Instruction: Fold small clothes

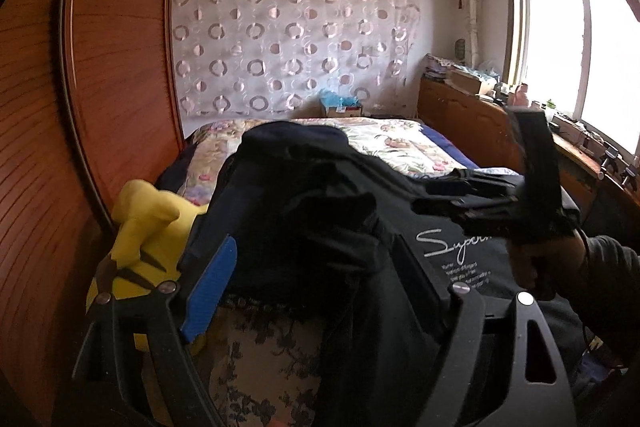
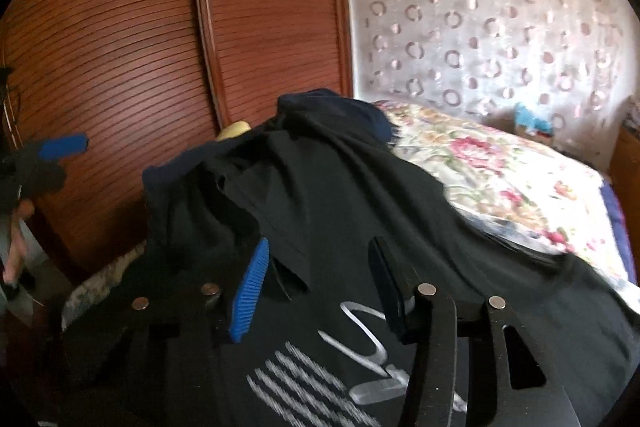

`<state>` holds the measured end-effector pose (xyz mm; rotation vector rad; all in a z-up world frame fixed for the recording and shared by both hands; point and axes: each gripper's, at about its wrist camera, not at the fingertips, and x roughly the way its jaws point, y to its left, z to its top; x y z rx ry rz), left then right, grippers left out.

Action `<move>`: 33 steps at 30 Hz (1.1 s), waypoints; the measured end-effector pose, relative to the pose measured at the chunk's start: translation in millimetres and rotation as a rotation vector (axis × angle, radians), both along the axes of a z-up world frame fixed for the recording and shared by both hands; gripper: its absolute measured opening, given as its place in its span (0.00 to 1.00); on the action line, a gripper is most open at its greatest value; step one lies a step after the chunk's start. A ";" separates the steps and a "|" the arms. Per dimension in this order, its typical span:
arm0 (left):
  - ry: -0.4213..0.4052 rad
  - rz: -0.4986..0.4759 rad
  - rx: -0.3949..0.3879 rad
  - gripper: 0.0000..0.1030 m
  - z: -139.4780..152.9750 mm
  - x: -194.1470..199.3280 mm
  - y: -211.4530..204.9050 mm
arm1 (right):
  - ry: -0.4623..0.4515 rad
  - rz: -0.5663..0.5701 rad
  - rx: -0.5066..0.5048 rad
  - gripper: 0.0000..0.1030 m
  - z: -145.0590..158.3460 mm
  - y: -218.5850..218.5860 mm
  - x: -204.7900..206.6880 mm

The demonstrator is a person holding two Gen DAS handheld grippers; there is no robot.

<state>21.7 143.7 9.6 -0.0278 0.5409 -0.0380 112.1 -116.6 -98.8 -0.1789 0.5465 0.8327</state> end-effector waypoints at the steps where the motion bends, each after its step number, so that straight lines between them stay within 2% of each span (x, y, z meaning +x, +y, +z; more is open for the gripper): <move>1: 0.004 0.004 -0.002 0.78 -2.4 -0.9 -3.3 | 0.022 0.016 0.016 0.52 -0.6 6.6 5.4; 6: 0.021 -0.002 -0.006 0.78 -12.1 -5.5 -1.6 | 0.079 0.092 0.049 0.49 -4.4 26.3 19.3; 9: 0.029 0.000 -0.003 0.78 -15.3 -5.5 -2.0 | 0.096 0.131 0.030 0.43 -9.3 37.5 28.5; 10: 0.032 0.001 -0.005 0.78 -16.8 -5.4 -2.3 | 0.105 0.147 0.021 0.36 -11.0 41.4 31.4; 11: 0.034 0.002 -0.006 0.78 -18.0 -5.7 -2.3 | 0.108 0.158 0.002 0.21 -13.8 46.5 36.8; 13: 0.035 -0.002 -0.010 0.78 -20.0 -6.8 -1.8 | 0.101 0.170 -0.027 0.05 -17.0 49.0 40.7; 20: 0.041 -0.016 -0.022 0.78 -24.3 -6.8 -6.1 | 0.065 0.209 0.037 0.01 -4.6 19.1 36.6; 26: 0.038 -0.017 -0.030 0.78 -23.1 -7.7 -7.2 | 0.044 0.230 0.099 0.01 2.0 -20.5 6.3; 29: 0.040 -0.019 -0.022 0.78 -23.0 -7.4 -10.5 | 0.056 0.216 0.066 0.01 -8.2 -27.5 -12.1; 33: 0.039 -0.019 -0.024 0.78 -22.0 -7.2 -10.8 | 0.116 0.187 -0.005 0.01 -33.4 -30.7 -8.9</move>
